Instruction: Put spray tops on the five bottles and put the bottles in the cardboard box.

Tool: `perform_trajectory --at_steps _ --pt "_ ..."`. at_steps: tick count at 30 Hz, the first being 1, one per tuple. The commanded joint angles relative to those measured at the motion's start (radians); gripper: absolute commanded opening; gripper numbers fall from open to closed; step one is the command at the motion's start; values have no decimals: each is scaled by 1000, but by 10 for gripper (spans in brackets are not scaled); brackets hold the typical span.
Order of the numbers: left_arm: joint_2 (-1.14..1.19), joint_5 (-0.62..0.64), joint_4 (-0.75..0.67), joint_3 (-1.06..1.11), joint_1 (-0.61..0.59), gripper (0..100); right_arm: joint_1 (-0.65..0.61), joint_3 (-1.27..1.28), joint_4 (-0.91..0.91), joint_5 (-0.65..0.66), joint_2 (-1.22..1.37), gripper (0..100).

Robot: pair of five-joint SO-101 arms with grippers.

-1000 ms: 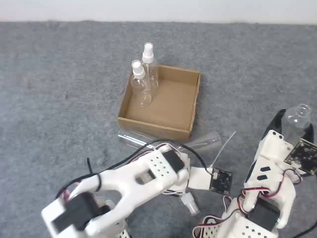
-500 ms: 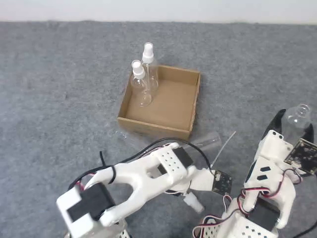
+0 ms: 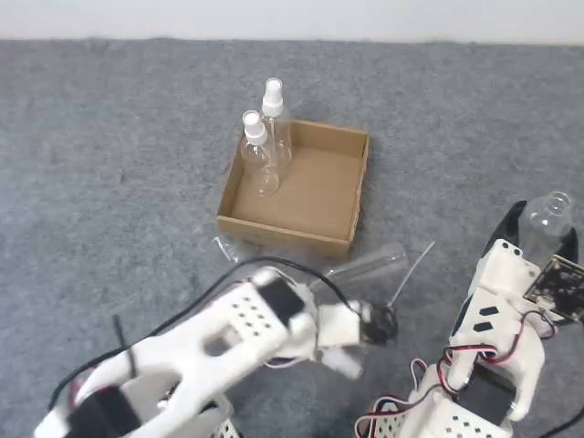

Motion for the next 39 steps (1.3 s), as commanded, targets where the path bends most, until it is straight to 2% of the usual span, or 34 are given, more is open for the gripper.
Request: perform_trajectory --at_steps 1,8,13,18,24,29,39 --pt "-155 17 40 -1 -143 33 -19 -11 -18 -2 -4 37" --pt "-276 17 98 -1 -382 33 -21 8 -27 -2 -7 38" --pt "-382 17 127 -1 -483 33 -47 8 -27 0 -5 38" --pt "-459 17 157 5 -512 33 -81 9 -19 41 -4 38" --pt "-471 2 112 76 -555 45 -85 9 -18 40 -4 38" --pt "-479 -63 109 117 -586 179 -85 11 -18 40 -4 38" --pt "-479 -63 91 85 -591 181 -85 11 -18 40 -4 38"
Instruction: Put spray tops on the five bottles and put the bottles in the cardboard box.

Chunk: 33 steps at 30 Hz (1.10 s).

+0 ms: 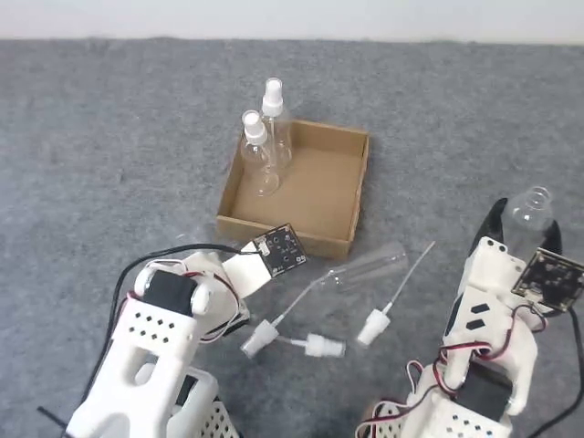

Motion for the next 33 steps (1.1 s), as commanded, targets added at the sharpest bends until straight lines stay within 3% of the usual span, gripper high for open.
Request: perform_trajectory --at_steps 1,6,11,19,26,33 --pt "-34 -9 -20 -58 5 181 -10 -12 -18 23 -4 38" --pt "-26 -12 -14 -96 66 181 -7 -12 -19 25 -4 38" --pt "-26 26 31 -99 278 181 -4 -12 -21 25 -4 38" --pt "-25 186 -49 -91 532 185 -2 -12 -22 25 -4 38" --pt "-23 247 -167 12 657 185 -2 -12 -22 25 -4 38" --pt "-23 249 -253 93 663 185 -2 -12 -22 25 -4 38"
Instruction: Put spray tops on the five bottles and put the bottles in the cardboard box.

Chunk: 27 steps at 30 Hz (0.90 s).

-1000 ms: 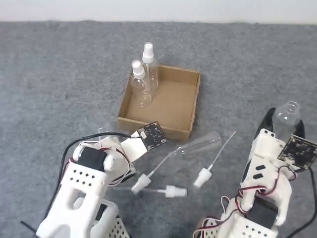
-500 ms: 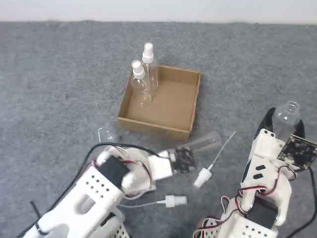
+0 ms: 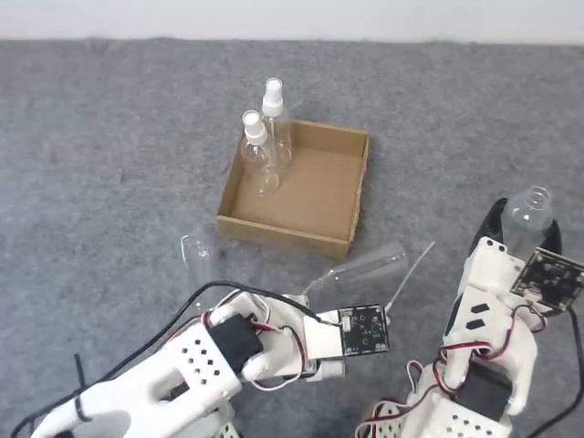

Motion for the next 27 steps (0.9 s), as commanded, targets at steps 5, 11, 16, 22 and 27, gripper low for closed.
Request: perform_trajectory --at_steps 5,11,16,22,27 --pt "-23 12 -55 21 8 185 -2 -12 -22 17 -2 38" --pt "-21 12 -58 21 8 185 -2 -12 -22 17 -2 38" --pt "58 14 -130 44 9 185 -2 -12 -22 17 -2 38" --pt "321 83 -184 -45 9 185 -2 -12 -21 17 -2 38" --pt "434 84 -169 -110 9 182 -2 -12 -19 17 -2 38"
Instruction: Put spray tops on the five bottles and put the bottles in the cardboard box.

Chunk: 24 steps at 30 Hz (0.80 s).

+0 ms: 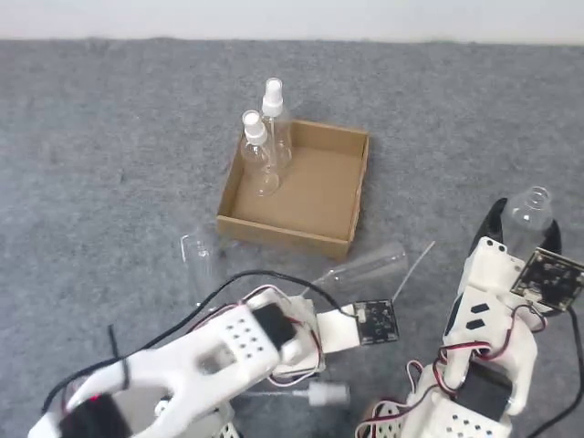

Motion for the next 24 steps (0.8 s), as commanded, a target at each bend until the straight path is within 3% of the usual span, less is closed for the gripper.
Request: perform_trajectory --at_steps 1,7,13,16,24 --pt "69 14 5 -94 3 181 -2 -12 -19 15 -2 38" --pt "77 37 25 -133 2 181 -2 -12 -19 15 -2 38" --pt "-17 58 201 -242 3 184 -2 -12 -19 15 -2 38" --pt "-54 8 273 -248 11 185 -2 -12 -19 15 -2 38" --pt "-15 21 311 -243 149 214 -2 -12 -19 15 -2 38"
